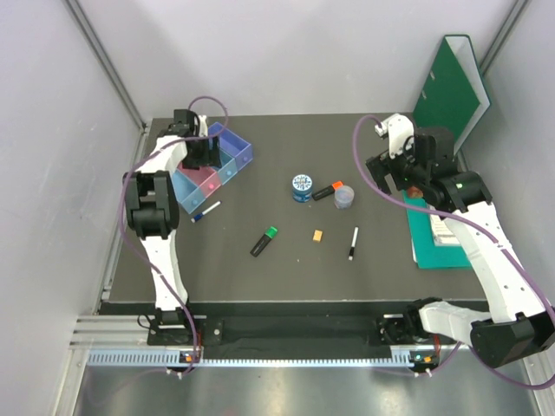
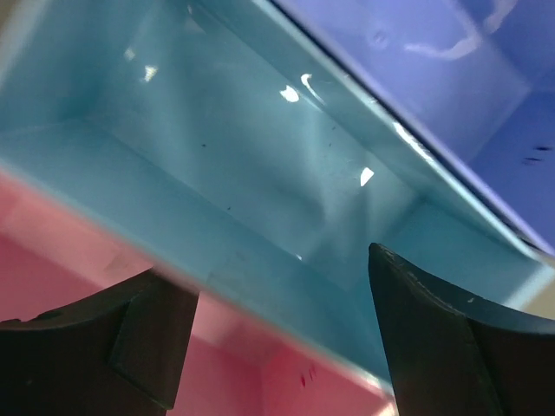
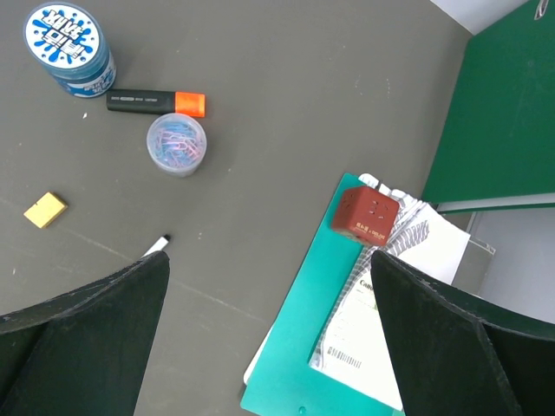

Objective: Sort the stationery into containers
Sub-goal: Move the storage box to the center of the board.

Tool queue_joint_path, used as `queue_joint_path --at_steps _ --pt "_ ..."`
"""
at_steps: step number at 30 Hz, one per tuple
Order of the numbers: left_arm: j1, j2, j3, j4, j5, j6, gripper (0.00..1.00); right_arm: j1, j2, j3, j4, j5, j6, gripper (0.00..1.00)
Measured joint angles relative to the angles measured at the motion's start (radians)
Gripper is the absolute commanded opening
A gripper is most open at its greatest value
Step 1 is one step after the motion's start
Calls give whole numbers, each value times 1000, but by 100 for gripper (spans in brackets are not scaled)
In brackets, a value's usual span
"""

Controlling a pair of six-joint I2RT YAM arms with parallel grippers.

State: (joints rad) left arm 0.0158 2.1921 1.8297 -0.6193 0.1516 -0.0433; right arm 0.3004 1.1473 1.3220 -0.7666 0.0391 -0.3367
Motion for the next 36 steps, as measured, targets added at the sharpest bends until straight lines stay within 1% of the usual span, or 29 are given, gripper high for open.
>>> queue_joint_path --at_steps 7,20,26,32,36 --pt "-37 76 37 6 -45 40 80 0 0 0 0 -3 1 100" --pt "-171 163 169 18 -24 144 82 0 6 -20 0 -3 8 99" --pt "-264 219 277 6 -14 185 84 0 9 -20 1 -3 9 100" --pt "-354 303 449 -14 -11 204 86 0 9 -20 1 -3 16 100" --pt "-392 340 495 -2 -11 215 87 0 9 -20 0 -3 16 100"
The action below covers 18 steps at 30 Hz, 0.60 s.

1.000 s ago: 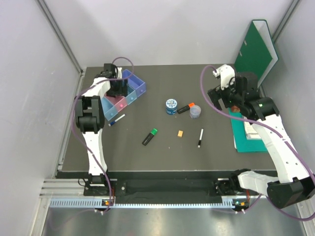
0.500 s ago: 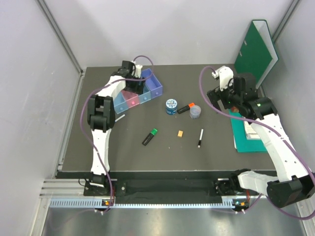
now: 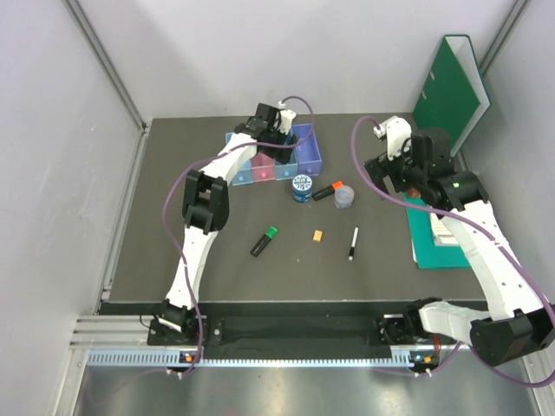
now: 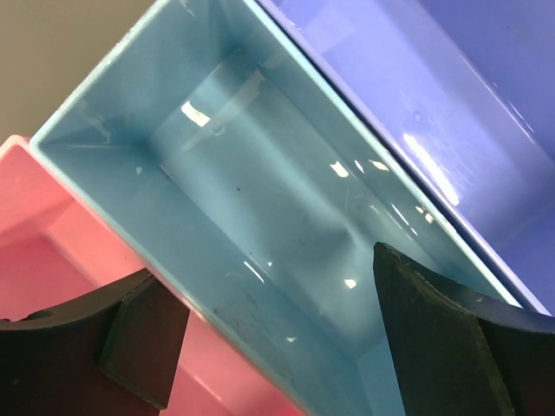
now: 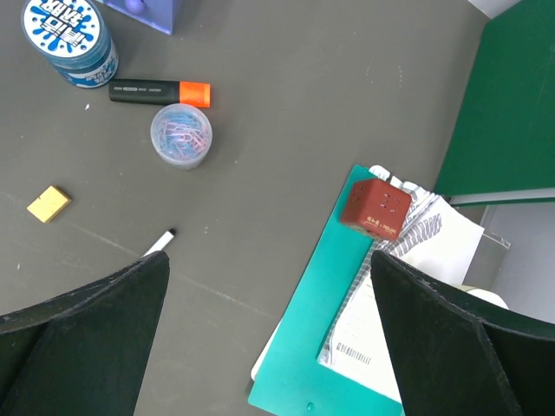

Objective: Sort the stationery into containers
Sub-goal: Move the storage box to the center of the board.

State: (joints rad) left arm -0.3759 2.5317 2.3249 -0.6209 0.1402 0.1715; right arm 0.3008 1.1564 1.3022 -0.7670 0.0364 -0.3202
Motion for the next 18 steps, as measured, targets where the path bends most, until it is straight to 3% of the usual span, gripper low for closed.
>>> queue_joint_path --at_steps 18 --pt "-96 31 -5 51 6 -43 86 0 -6 -7 -3 -2 8 100"
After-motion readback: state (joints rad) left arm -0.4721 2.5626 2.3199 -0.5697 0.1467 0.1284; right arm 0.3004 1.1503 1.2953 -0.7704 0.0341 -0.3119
